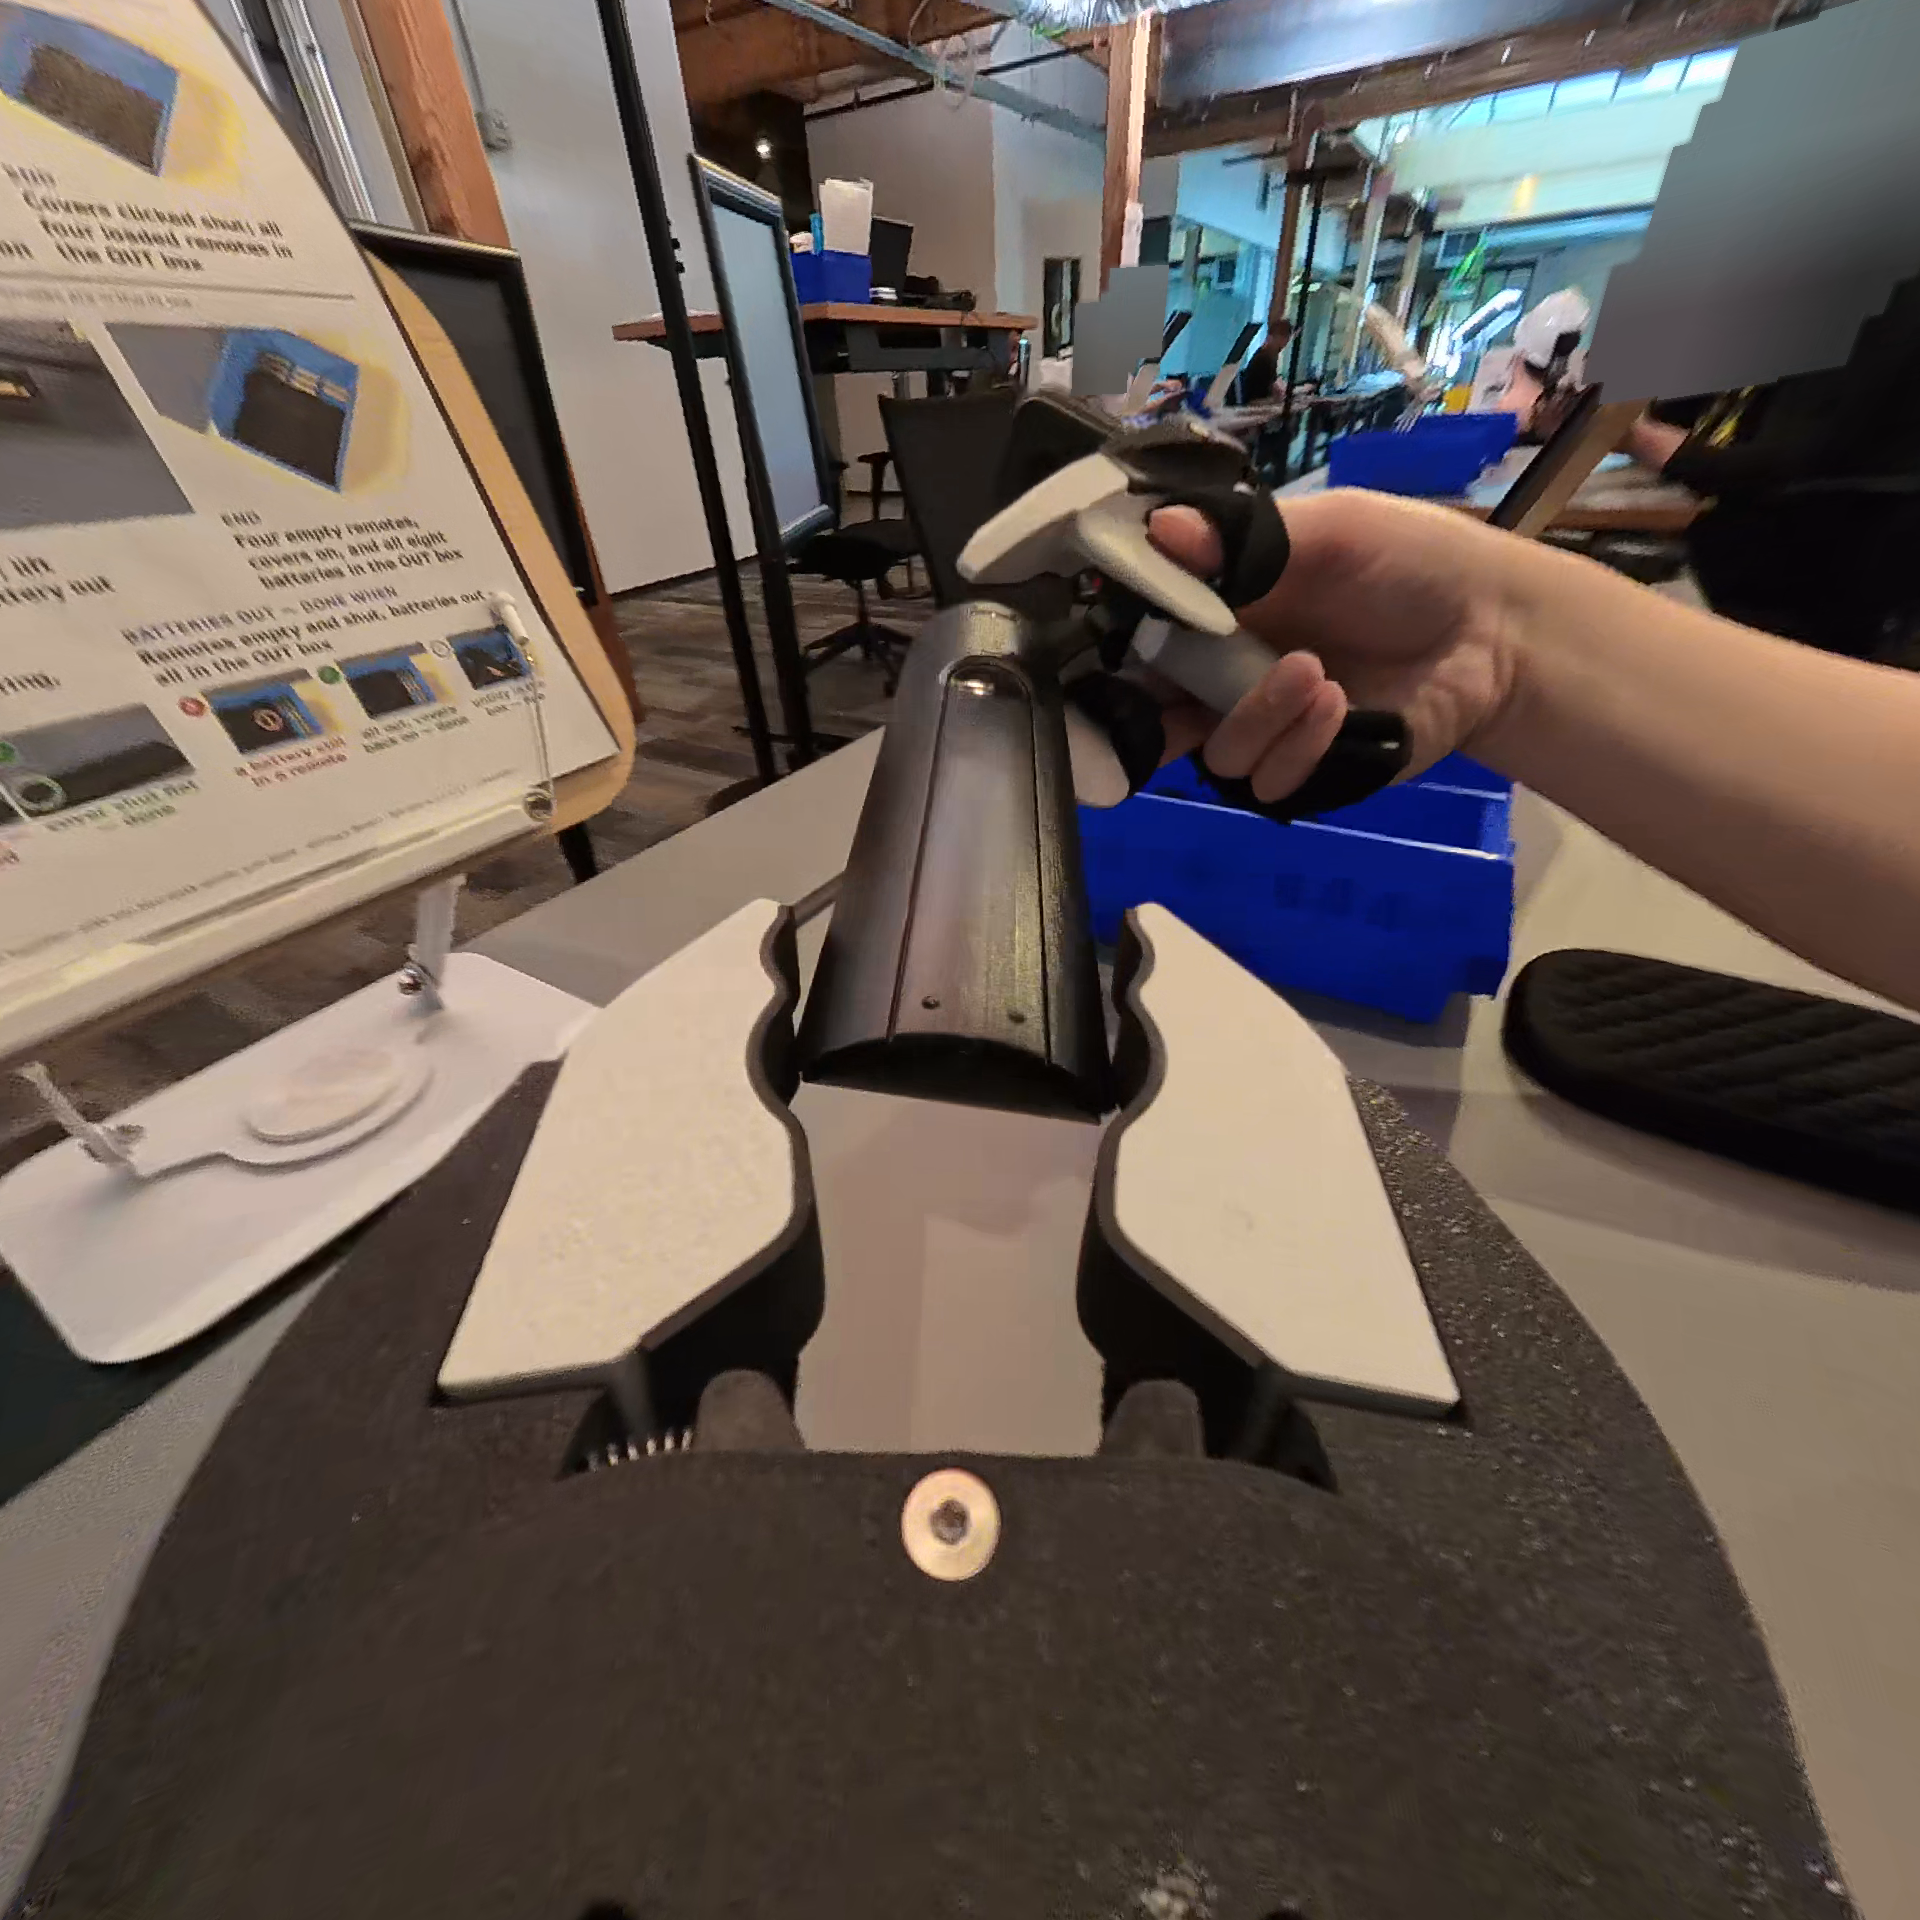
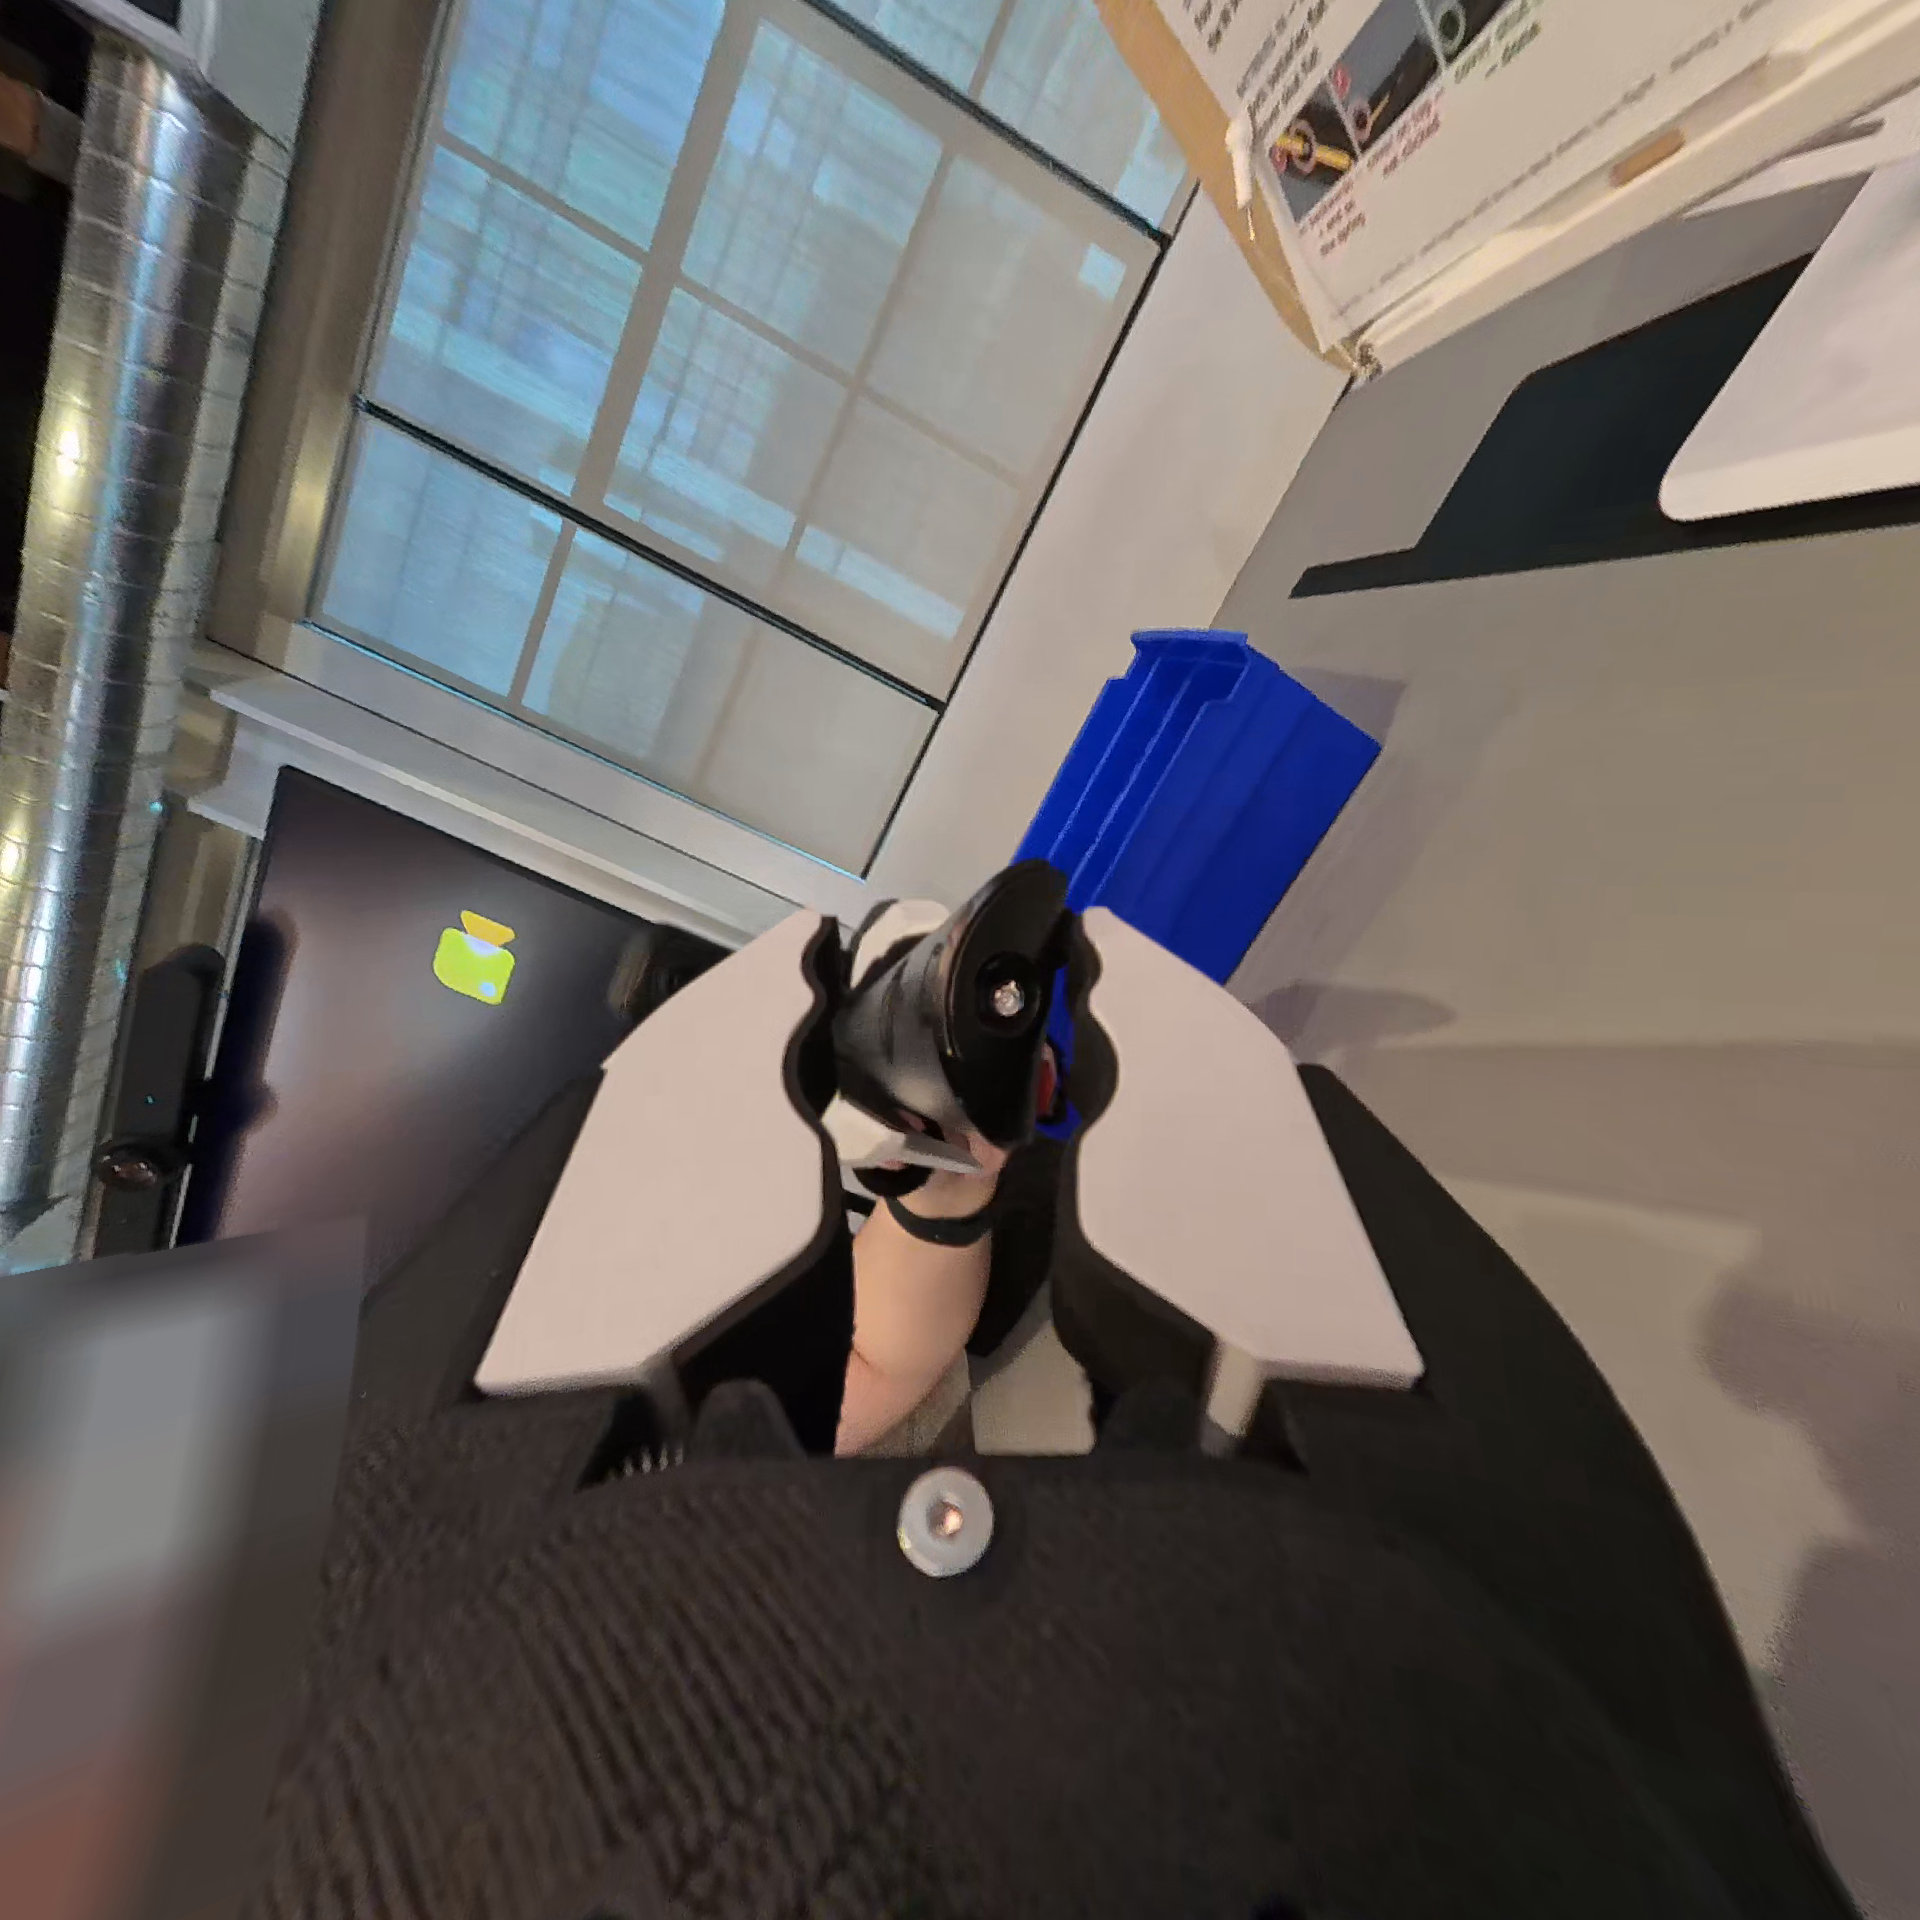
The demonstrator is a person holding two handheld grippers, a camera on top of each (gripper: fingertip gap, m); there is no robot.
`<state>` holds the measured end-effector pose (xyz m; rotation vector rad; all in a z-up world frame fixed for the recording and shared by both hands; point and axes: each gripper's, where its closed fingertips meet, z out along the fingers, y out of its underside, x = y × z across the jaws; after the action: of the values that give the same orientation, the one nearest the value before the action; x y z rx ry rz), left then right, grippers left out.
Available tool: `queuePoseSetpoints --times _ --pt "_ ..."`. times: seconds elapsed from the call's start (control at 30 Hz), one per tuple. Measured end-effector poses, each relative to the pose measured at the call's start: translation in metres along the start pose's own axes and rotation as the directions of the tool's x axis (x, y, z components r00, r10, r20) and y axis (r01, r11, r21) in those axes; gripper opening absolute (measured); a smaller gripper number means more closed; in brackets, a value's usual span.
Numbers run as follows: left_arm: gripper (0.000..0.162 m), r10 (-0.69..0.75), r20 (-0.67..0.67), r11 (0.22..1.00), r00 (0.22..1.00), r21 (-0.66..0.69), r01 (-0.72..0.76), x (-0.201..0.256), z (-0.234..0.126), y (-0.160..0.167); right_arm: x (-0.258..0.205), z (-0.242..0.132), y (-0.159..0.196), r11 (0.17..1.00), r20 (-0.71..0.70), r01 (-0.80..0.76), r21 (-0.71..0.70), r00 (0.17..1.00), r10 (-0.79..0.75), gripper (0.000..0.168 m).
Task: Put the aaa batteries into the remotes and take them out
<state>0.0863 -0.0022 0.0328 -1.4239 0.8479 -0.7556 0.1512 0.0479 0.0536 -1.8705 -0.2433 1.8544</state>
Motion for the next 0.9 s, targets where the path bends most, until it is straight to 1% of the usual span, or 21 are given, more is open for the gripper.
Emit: queuePoseSetpoints --times 0.07,0.17,0.23,0.3,0.4,0.47,0.53,0.6,0.63,0.7,0.8,0.87,0.9 --pt "0.058 -0.053 -0.023 0.998 0.998 0.016 0.053 0.002 -0.004 -0.002 0.001 0.0 0.004 1.0 -0.001 0.024 -0.012 1.0 -0.024 0.044" --pt "0.058 -0.155 -0.074 0.987 0.985 0.04 0.158 0.005 -0.009 -0.008 0.0 -0.001 0.007 0.997 0.019 0.079 0.005 0.997 -0.079 0.053" --pt "0.058 -0.232 -0.11 0.971 0.966 0.036 0.237 0.007 -0.011 -0.01 0.0 -0.001 0.014 0.994 0.035 0.109 0.002 0.993 -0.109 0.053" --pt "0.058 -0.295 -0.136 0.954 0.946 0.012 0.299 0.008 -0.011 -0.005 0.011 0.002 0.028 0.997 0.018 0.066 -0.043 0.998 -0.065 0.046" --pt "0.058 -0.336 -0.132 0.942 0.933 -0.023 0.336 0.007 -0.011 0.006 0.037 0.006 0.047 0.995 -0.031 -0.047 -0.084 0.999 0.044 0.045" --pt "0.057 -0.386 -0.135 0.922 0.912 -0.046 0.384 0.007 -0.012 0.014 0.046 0.006 0.054 0.992 -0.014 -0.104 -0.077 0.995 0.103 0.045" --pt "0.057 -0.436 -0.143 0.899 0.888 -0.097 0.426 0.008 -0.013 0.024 0.051 0.005 0.058 0.987 0.015 -0.148 -0.063 0.989 0.149 0.043" --pt "0.057 -0.474 -0.151 0.879 0.867 -0.144 0.455 0.011 -0.014 0.033 0.06 0.002 0.066 0.981 0.007 -0.179 -0.072 0.984 0.18 0.038" --pt "0.057 -0.492 -0.154 0.868 0.857 -0.164 0.469 0.011 -0.014 0.036 0.066 0.001 0.07 0.981 -0.005 -0.178 -0.076 0.984 0.178 0.039" --pt "0.057 -0.505 -0.153 0.856 0.85 -0.215 0.47 0.014 -0.015 0.042 0.075 0.0 0.075 0.984 -0.021 -0.162 -0.069 0.987 0.161 0.04" --pt "0.057 -0.481 -0.137 0.854 0.866 -0.298 0.427 0.019 -0.013 0.056 0.081 0.002 0.079 0.991 -0.015 -0.121 -0.058 0.993 0.121 0.044" --pt "0.056 -0.48 -0.144 0.847 0.865 -0.334 0.414 0.023 -0.013 0.061 0.077 0.004 0.081 0.999 -0.011 -0.01 -0.052 1.0 0.009 0.047" --pt "0.056 -0.49 -0.147 0.839 0.859 -0.346 0.419 0.024 -0.013 0.062 0.073 0.005 0.084 0.994 -0.016 0.091 -0.055 0.996 -0.092 0.052"
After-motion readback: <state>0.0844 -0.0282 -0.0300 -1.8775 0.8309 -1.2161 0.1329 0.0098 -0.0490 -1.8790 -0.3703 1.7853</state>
